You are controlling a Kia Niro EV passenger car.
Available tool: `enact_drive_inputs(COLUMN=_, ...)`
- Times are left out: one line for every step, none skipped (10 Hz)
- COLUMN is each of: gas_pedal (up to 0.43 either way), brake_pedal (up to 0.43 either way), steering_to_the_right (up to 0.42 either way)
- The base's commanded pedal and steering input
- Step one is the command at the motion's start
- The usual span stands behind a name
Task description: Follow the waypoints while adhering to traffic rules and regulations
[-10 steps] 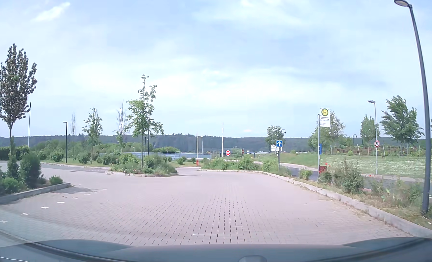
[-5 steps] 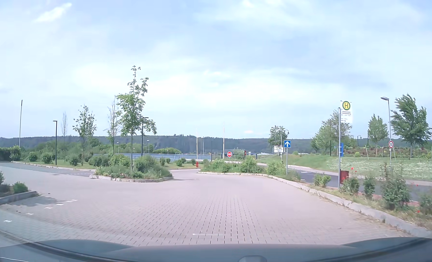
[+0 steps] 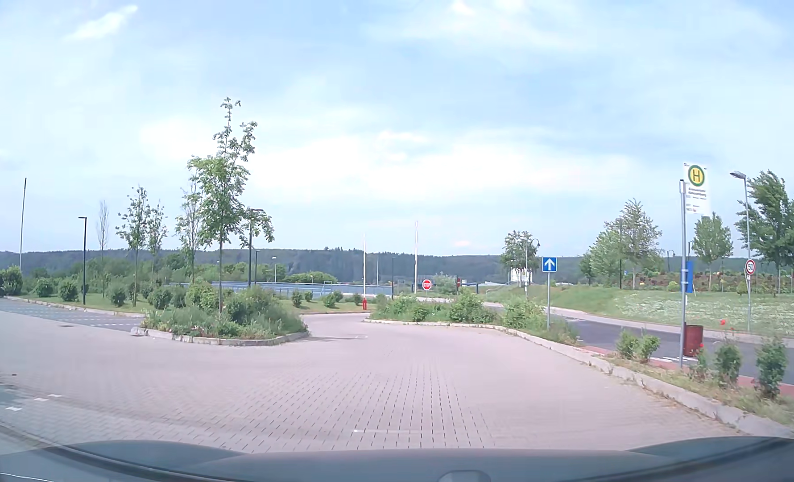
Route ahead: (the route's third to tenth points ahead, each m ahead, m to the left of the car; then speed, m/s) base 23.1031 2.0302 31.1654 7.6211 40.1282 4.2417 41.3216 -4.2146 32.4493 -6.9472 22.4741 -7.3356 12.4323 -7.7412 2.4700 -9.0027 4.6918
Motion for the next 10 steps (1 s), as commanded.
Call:
enact_drive_inputs(gas_pedal=0.059, brake_pedal=0.000, steering_to_the_right=-0.012)
enact_drive_inputs(gas_pedal=0.059, brake_pedal=0.000, steering_to_the_right=-0.011)
enact_drive_inputs(gas_pedal=0.059, brake_pedal=0.000, steering_to_the_right=-0.011)
enact_drive_inputs(gas_pedal=0.059, brake_pedal=0.000, steering_to_the_right=-0.011)
enact_drive_inputs(gas_pedal=0.059, brake_pedal=0.000, steering_to_the_right=-0.010)
enact_drive_inputs(gas_pedal=0.059, brake_pedal=0.000, steering_to_the_right=-0.010)
enact_drive_inputs(gas_pedal=0.059, brake_pedal=0.000, steering_to_the_right=-0.015)
enact_drive_inputs(gas_pedal=0.059, brake_pedal=0.000, steering_to_the_right=-0.015)
enact_drive_inputs(gas_pedal=0.047, brake_pedal=0.000, steering_to_the_right=-0.015)
enact_drive_inputs(gas_pedal=0.047, brake_pedal=0.000, steering_to_the_right=-0.016)
